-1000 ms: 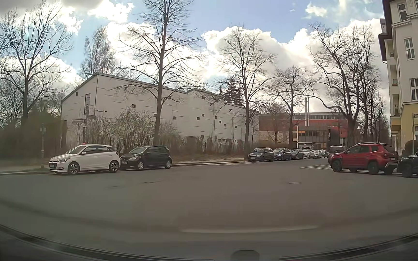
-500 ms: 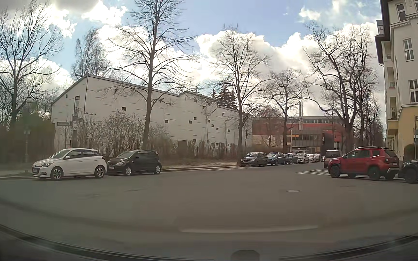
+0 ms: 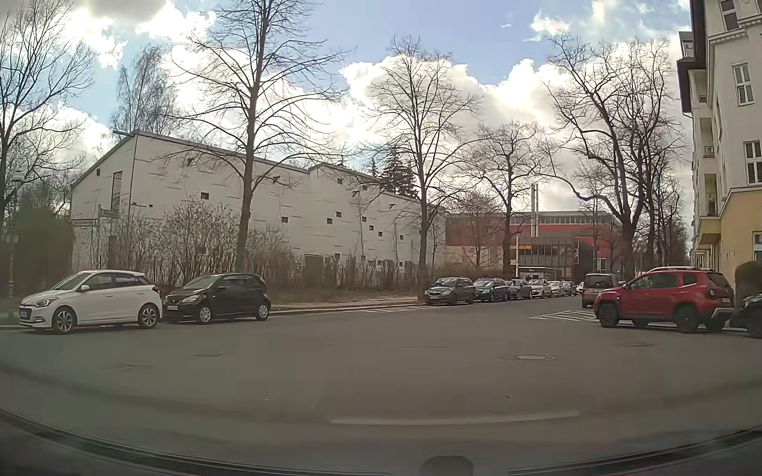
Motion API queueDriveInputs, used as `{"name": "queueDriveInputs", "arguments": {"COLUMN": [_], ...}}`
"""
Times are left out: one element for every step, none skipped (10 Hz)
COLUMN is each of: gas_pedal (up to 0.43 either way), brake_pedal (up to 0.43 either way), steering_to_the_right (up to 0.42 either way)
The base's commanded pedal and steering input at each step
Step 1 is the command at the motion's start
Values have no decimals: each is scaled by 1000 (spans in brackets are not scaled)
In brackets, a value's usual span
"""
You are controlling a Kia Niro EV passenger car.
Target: Follow the waypoints while adhering to traffic rules and regulations
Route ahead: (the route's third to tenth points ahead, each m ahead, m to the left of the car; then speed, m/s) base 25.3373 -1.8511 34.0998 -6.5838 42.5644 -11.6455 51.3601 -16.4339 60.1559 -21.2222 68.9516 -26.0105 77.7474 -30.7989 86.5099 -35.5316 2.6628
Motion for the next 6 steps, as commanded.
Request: {"name": "queueDriveInputs", "arguments": {"gas_pedal": [150, 150, 150, 150, 150, 150], "brake_pedal": [30, 30, 30, 30, 30, 30], "steering_to_the_right": [103, 103, 103, 102, 101, 101]}}
